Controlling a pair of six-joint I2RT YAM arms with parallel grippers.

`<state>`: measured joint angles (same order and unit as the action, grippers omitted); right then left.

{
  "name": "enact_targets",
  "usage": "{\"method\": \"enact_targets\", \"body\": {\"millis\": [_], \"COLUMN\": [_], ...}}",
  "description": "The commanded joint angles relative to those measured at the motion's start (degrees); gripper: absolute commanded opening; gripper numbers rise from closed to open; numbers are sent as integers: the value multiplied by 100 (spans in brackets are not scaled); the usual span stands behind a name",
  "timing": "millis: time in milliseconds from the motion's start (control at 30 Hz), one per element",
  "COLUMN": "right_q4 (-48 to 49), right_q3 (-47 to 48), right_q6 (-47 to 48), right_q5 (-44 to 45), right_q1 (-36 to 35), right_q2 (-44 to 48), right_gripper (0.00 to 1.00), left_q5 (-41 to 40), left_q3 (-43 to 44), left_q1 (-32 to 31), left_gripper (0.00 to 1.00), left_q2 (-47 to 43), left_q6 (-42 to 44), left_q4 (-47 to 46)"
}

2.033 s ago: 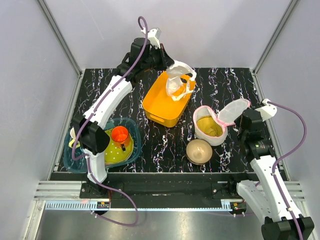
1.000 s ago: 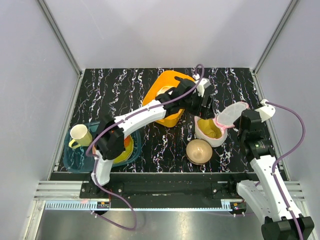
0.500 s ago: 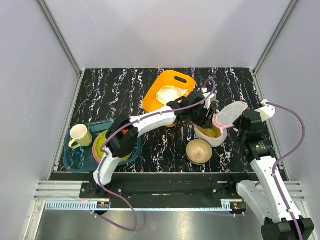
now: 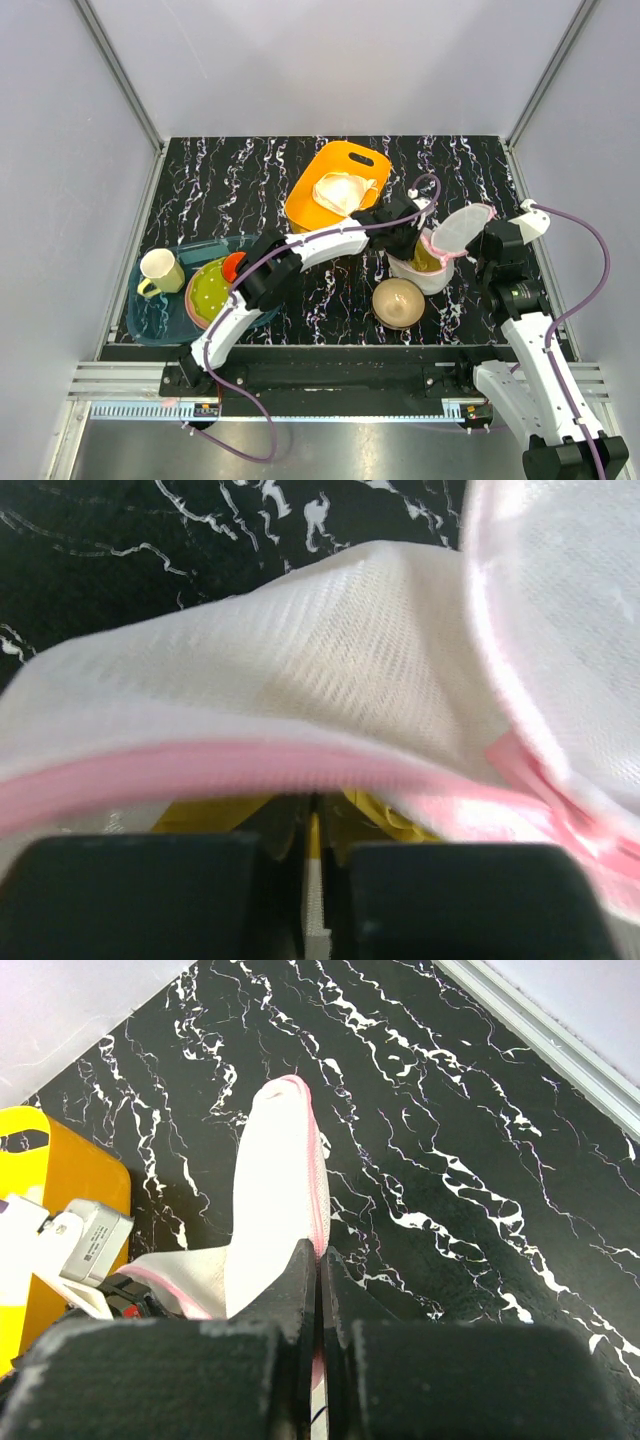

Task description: Unzip the laundry bag and remove the bra

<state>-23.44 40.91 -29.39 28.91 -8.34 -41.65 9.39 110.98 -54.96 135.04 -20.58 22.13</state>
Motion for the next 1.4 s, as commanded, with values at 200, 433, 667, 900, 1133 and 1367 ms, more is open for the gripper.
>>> {"method": "enact_targets", "body": {"millis": [200, 433, 667, 900, 1133, 1367], "right_q4": [-73, -47, 24, 15, -3, 41], "right_q3": [172, 111, 5, 14, 58, 40], "right_q6": [-23, -111, -243, -269, -234, -287], "right_q5": [36, 80, -43, -96, -8, -60], "right_q1": [16, 25, 34, 52, 52, 60], "right_q2": [87, -177, -327, -265, -221, -274], "right_gripper": [0, 0, 0, 0, 0, 0], "left_q5": [424, 1038, 1513, 978, 626, 915], "left_q3": [-322, -349, -42, 1082, 1523, 2024], "left_q1": [170, 433, 942, 1488, 2067, 2551], "left_gripper": [0, 0, 0, 0, 0, 0], "left_q2": [-1901, -2877, -3493, -3792, -3942, -3372], "left_q6": [-52, -446, -702, -334, -333, -500], "left_q4": [-358, -455, -640, -148, -235, -34]}}
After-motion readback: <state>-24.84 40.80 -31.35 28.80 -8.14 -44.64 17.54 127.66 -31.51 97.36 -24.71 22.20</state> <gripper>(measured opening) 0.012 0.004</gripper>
